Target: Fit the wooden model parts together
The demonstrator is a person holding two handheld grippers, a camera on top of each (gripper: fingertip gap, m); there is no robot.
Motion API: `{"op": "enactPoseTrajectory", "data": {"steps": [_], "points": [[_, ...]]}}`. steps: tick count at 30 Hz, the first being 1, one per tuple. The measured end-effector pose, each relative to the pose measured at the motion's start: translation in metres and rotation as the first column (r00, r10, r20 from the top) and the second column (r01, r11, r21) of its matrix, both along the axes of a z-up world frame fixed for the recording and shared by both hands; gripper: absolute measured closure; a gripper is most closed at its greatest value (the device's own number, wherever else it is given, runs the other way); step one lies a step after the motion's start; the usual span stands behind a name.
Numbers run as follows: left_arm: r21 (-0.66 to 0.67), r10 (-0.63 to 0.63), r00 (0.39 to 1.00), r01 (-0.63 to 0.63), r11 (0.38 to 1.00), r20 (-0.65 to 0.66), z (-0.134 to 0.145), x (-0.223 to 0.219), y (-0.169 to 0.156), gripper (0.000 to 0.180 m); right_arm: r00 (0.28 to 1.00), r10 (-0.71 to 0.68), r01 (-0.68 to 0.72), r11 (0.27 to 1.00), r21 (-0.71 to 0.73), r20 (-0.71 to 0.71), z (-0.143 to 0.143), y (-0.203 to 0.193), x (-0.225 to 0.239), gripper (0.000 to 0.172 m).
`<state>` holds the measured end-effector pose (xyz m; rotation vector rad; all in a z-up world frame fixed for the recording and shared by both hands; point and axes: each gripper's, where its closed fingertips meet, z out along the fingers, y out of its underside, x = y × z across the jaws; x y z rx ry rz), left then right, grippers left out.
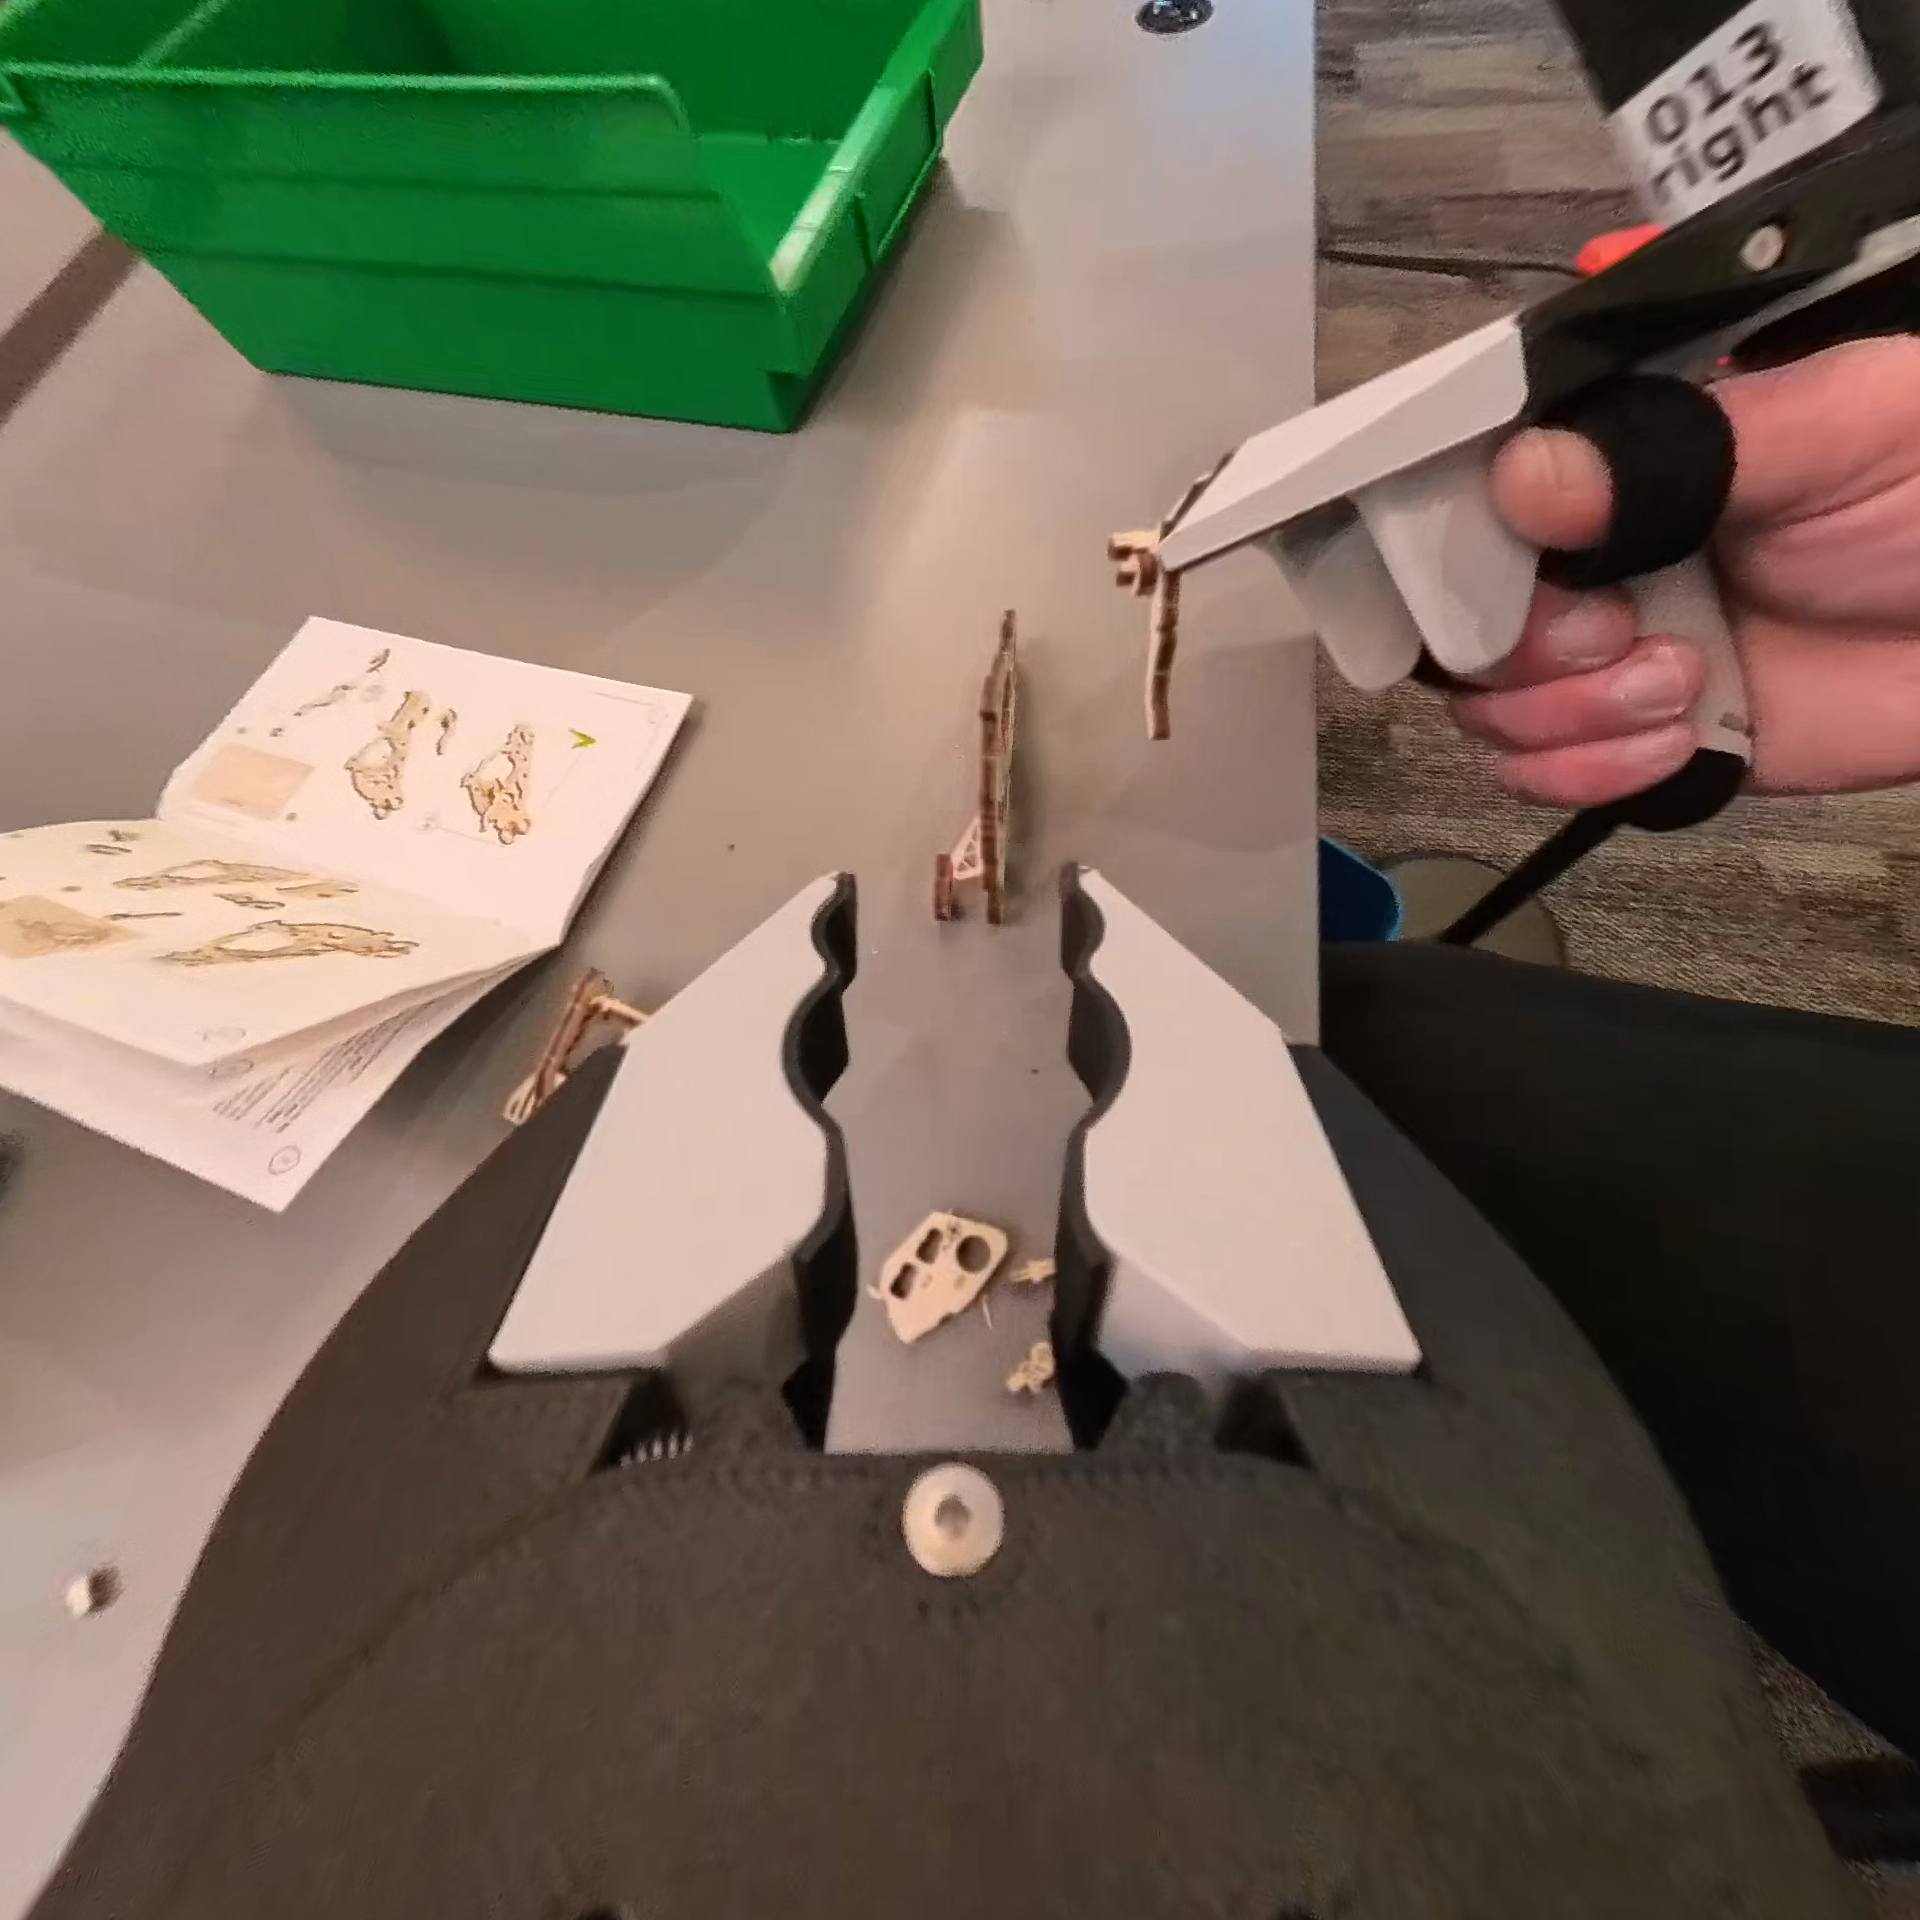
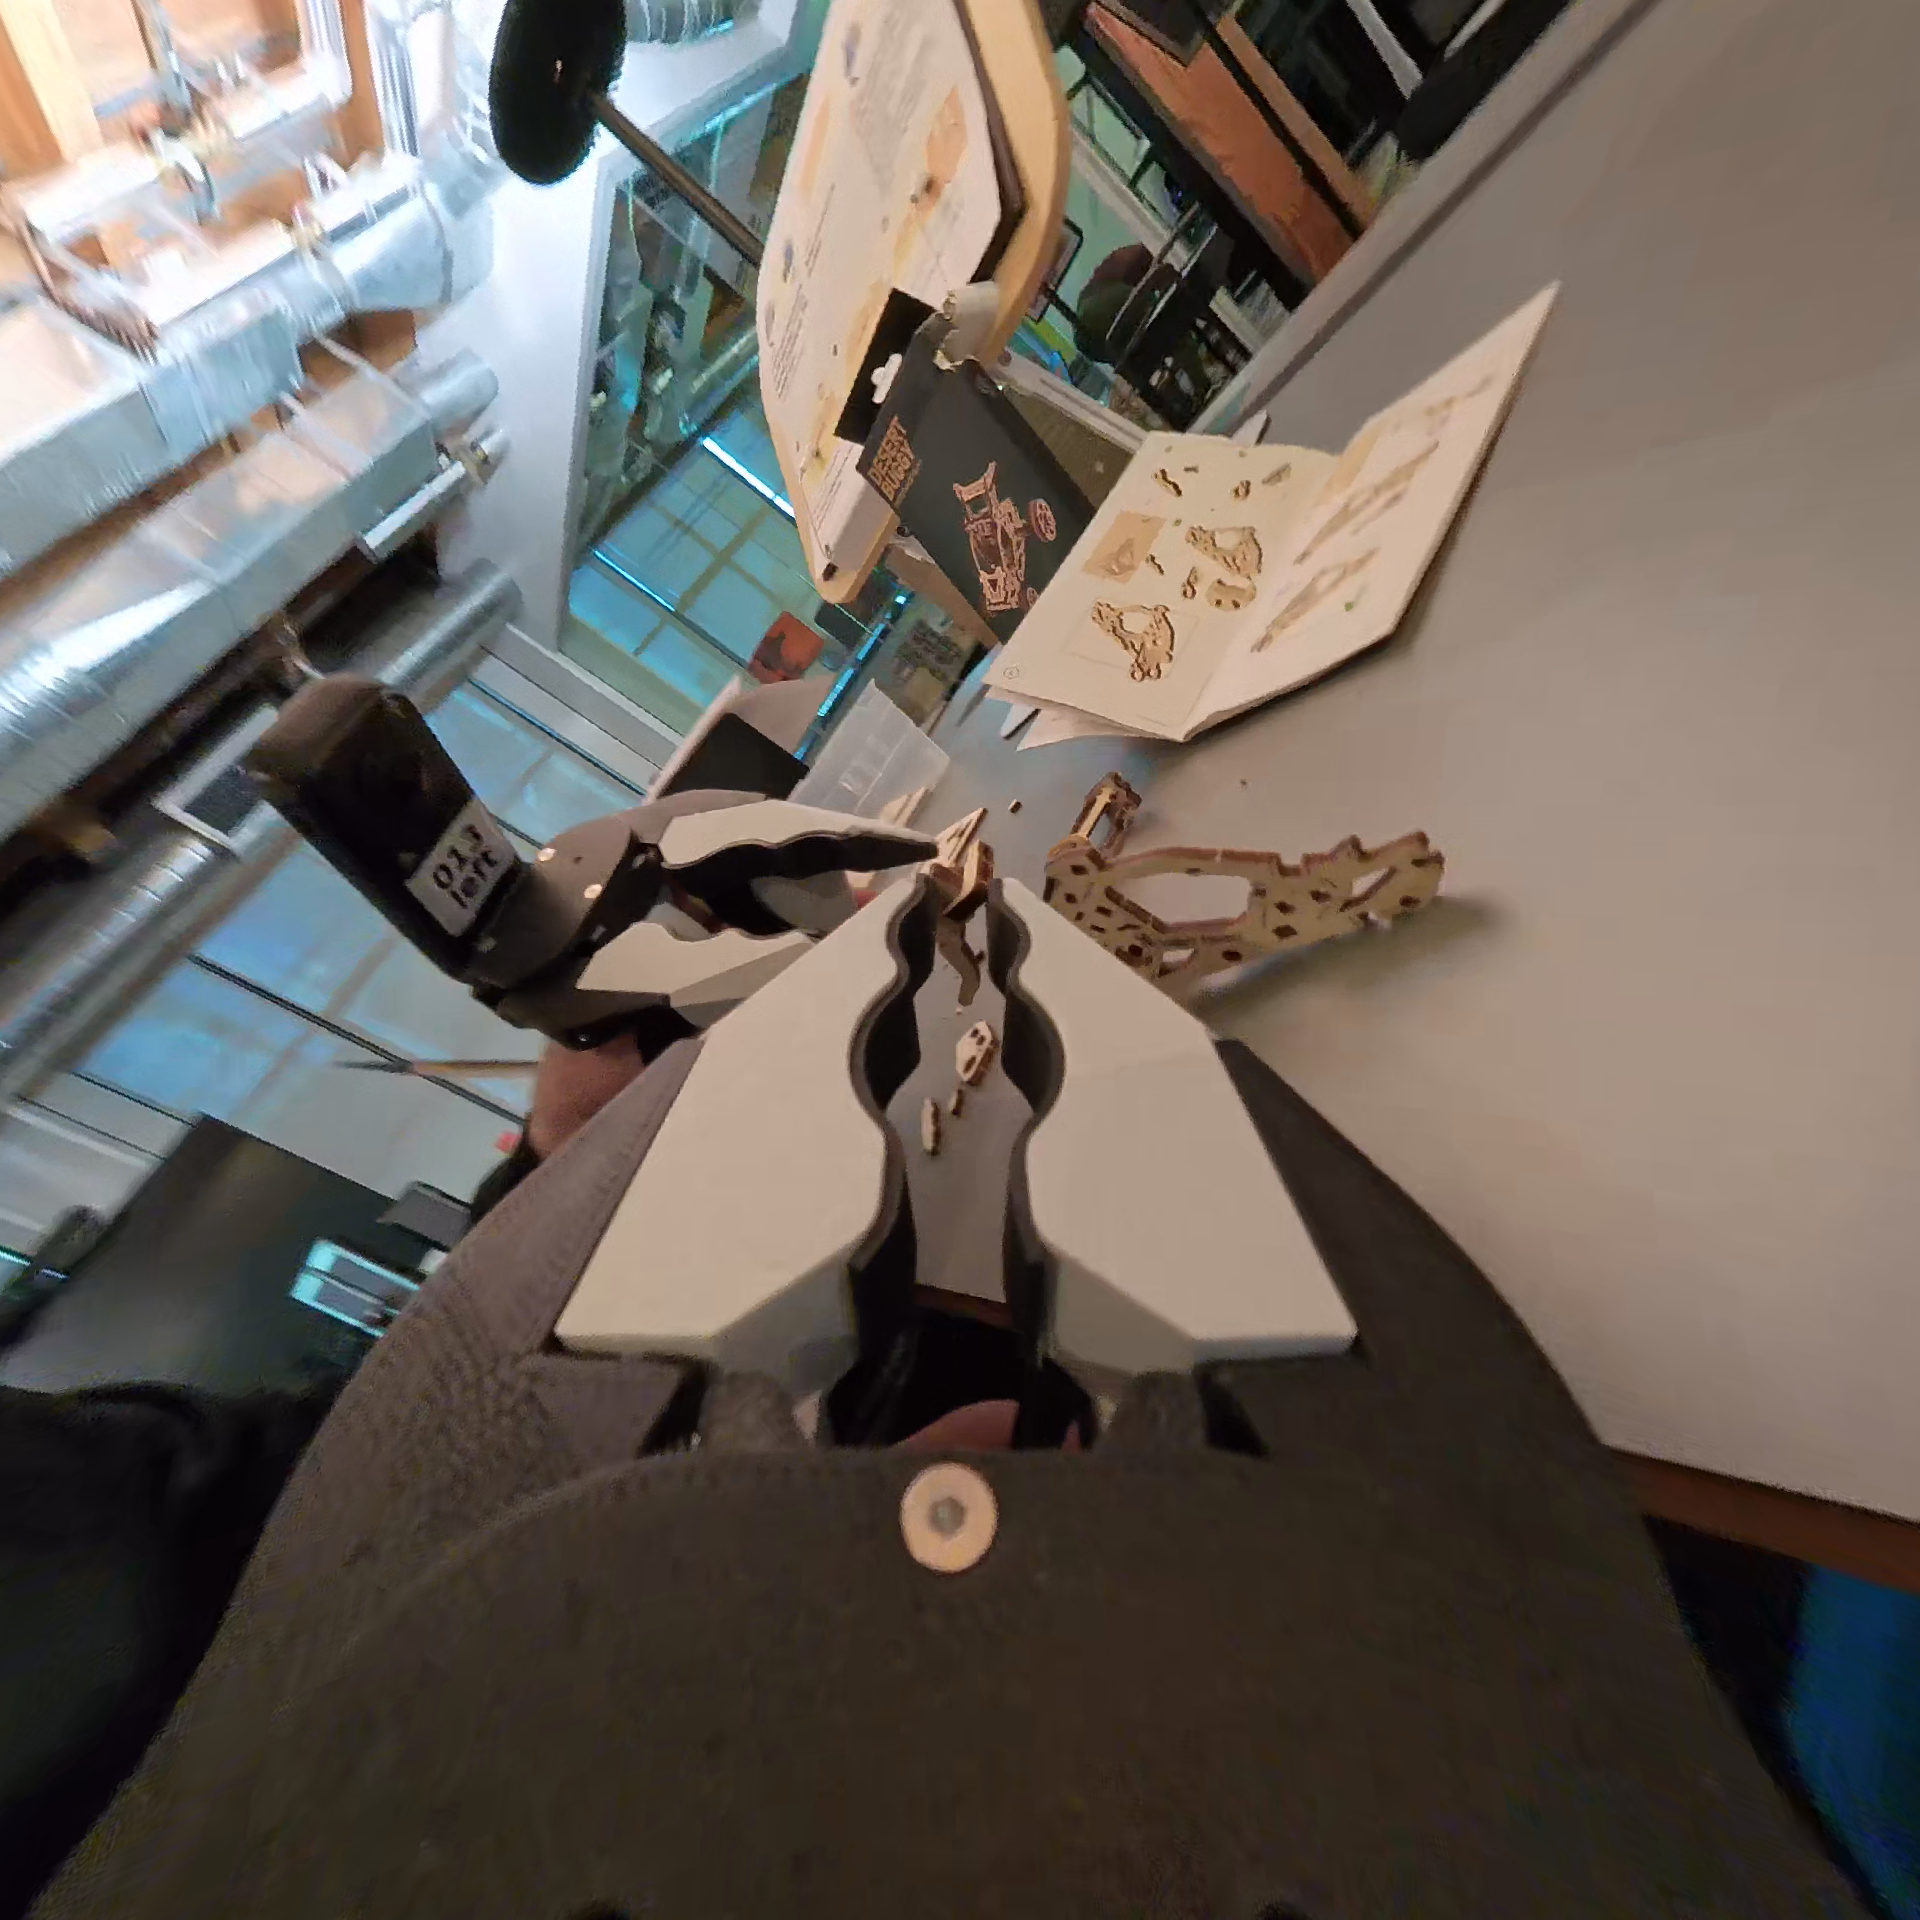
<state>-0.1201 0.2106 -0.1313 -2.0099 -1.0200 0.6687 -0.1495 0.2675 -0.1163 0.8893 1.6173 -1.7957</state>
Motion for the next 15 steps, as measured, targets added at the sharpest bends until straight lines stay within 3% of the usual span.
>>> {"op": "enactPoseTrajectory", "data": {"steps": [7,15], "points": [[-0.063,-0.122,0.982,0.133,0.989,0.146,-0.039,-0.011,0.009,0.139,0.981,-0.002,0.006,1.0,-0.02,0.196,-0.014,-0.007,-0.011,0.165],[-0.076,-0.131,0.982,0.142,0.987,0.132,-0.046,-0.014,0.021,0.138,0.969,-0.006,0.009,1.0,-0.01,0.246,-0.016,-0.011,-0.009,0.166]]}}
